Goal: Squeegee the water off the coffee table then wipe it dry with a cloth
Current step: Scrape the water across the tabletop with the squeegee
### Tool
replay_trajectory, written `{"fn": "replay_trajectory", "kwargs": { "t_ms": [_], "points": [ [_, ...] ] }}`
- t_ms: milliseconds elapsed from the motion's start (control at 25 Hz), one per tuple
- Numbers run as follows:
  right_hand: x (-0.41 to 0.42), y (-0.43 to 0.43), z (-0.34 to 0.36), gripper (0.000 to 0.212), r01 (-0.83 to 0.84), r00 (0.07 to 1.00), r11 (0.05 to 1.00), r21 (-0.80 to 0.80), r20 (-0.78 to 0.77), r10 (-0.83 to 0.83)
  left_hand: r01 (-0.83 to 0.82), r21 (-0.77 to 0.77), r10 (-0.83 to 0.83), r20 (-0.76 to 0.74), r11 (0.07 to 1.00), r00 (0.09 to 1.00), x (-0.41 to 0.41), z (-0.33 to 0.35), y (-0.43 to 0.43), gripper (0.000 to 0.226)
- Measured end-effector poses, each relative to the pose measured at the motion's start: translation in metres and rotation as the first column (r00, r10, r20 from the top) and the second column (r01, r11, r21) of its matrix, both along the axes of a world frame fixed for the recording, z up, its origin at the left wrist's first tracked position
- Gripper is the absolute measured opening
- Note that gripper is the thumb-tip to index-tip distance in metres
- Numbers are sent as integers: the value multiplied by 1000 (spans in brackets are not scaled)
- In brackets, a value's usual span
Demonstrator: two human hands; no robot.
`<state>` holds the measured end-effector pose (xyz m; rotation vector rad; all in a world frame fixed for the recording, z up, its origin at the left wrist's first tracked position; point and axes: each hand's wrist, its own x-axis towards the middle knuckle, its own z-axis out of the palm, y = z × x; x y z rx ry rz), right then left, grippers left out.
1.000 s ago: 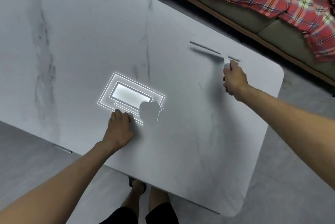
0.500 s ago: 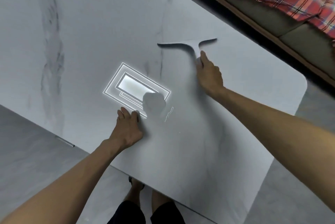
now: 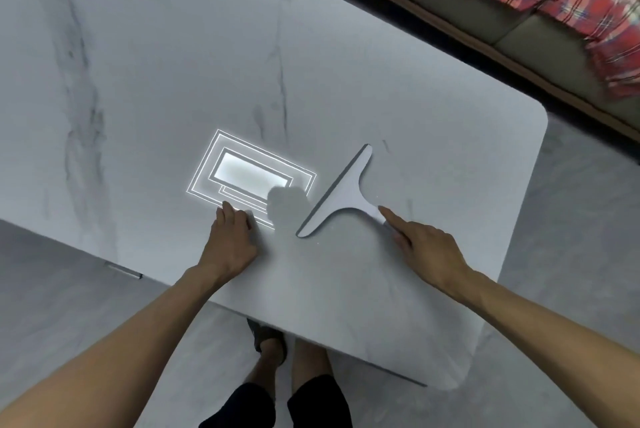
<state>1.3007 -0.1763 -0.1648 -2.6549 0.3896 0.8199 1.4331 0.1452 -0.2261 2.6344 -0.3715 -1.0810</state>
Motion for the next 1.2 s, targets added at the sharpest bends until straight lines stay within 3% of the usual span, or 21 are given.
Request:
{"fn": "replay_trajectory", "kwargs": {
  "t_ms": [160, 360, 480, 560, 680, 800, 920, 1040, 1200],
  "points": [
    [-62, -27, 10, 45, 38, 999, 997, -61, -36, -40, 61, 48, -58, -65, 997, 996, -27, 3, 8, 39],
    [-102, -39, 33, 45, 149, 988, 976, -160, -4, -152, 108, -1, -107, -86, 994, 991, -54, 18, 8, 30],
    [-106, -21, 53, 45, 161, 986, 977, -139, 69, -153, 13, -55, -17, -56, 998, 998, -58, 25, 16, 28],
    [-102, 4, 61, 47, 67, 997, 993, -94, 45, -63, -90, -43, 90, -17, 995, 996, -55, 28, 26, 27],
    [-82, 66, 47, 46, -206, 978, 977, 58, -24, 207, -223, -14, 223, 66, 975, 973, -48, 25, 52, 29],
    [-48, 142, 14, 45, -528, 848, 834, 159, 54, 527, -346, -11, 345, 96, 938, 934, -45, 17, 78, 28],
    [-22, 187, -14, 47, -662, 750, 741, 117, 100, 654, -410, -21, 410, 47, 912, 911, -49, 12, 92, 21],
    [-12, 182, -27, 43, -594, 804, 797, 108, 114, 583, -403, -54, 404, 9, 914, 915, -58, 10, 91, 20],
    [-36, 122, -20, 40, -351, 936, 926, 139, 83, 342, -289, -97, 292, 19, 953, 956, -77, 10, 67, 33]
  ]
}}
